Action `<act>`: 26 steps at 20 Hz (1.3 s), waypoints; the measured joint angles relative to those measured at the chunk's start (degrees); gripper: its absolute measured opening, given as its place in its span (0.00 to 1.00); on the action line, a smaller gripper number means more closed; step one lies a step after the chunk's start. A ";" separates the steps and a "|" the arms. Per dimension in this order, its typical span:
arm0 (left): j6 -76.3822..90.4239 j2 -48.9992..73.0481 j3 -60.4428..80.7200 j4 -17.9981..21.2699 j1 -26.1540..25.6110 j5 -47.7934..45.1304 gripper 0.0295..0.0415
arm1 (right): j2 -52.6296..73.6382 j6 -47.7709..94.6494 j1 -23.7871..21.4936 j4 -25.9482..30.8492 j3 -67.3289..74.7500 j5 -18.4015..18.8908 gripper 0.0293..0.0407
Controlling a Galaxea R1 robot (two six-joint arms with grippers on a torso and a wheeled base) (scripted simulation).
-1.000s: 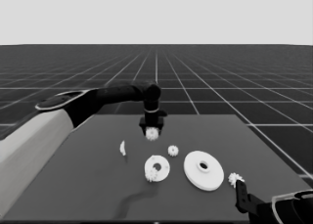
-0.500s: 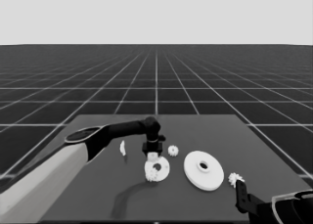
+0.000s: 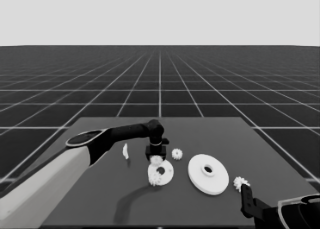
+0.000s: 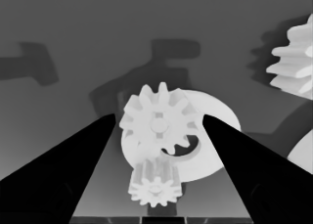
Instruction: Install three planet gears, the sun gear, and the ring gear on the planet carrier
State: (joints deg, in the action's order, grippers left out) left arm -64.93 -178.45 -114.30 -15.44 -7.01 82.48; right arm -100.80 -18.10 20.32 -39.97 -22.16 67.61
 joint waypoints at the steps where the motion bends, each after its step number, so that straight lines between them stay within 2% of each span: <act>1: 0.00 0.00 0.00 0.00 0.00 0.00 0.74 | 0.00 0.00 0.00 0.00 0.00 0.00 0.81; 2: -5.07 3.20 9.27 5.94 5.37 4.75 0.75 | 0.00 0.00 0.00 0.00 0.00 0.00 0.81; 3: -6.54 3.86 11.64 10.62 11.42 6.43 0.75 | 0.00 0.00 0.00 0.00 0.00 0.00 0.81; 4: -6.49 3.72 11.49 13.57 14.99 7.12 0.75 | 0.00 0.00 0.00 0.00 0.00 0.00 0.81; 7: -5.60 3.16 9.99 16.88 18.69 7.91 0.75 | 0.00 0.00 0.00 0.00 0.00 0.00 0.81; 11: -5.25 2.96 9.43 17.61 19.36 8.11 0.75 | 0.00 0.00 0.00 0.00 0.00 0.00 0.81; 12: 22.34 18.07 35.91 9.55 21.62 -12.65 0.95 | 0.00 0.00 0.00 0.00 0.00 0.00 0.81; 13: 47.71 40.90 58.39 4.68 23.61 -25.49 1.00 | 0.00 0.00 0.00 0.00 0.00 0.00 0.81; 14: 63.08 56.84 71.39 1.79 24.82 -32.96 0.88 | 0.00 0.00 0.00 0.00 0.00 0.00 0.81; 16: 77.43 70.93 83.84 -0.89 25.93 -39.99 0.77 | 0.00 0.00 0.00 0.00 0.00 0.00 0.81; 21: 84.50 77.45 89.92 -2.22 26.55 -43.46 0.75 | 0.00 0.00 0.00 0.00 0.00 0.00 0.81; 22: 84.72 77.64 90.10 -2.26 26.57 -43.57 0.75 | -19.17 -27.71 -21.59 25.77 -10.25 25.19 0.93; 23: 84.85 77.75 90.21 -2.29 26.59 -43.63 0.75 | -41.02 -44.31 -32.53 37.58 -31.75 24.95 0.88; 24: 84.92 77.82 90.27 -2.30 26.60 -43.67 0.75 | -50.89 -45.10 -33.31 39.16 -50.57 23.80 0.85; 26: 85.00 77.87 90.33 -2.32 26.61 -43.70 0.75 | -60.92 -42.54 -32.93 40.36 -73.44 23.26 0.81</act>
State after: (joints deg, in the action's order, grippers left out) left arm 20.06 -100.58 -23.97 -17.76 19.60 38.77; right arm -161.72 -60.64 -12.61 0.39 -95.60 90.87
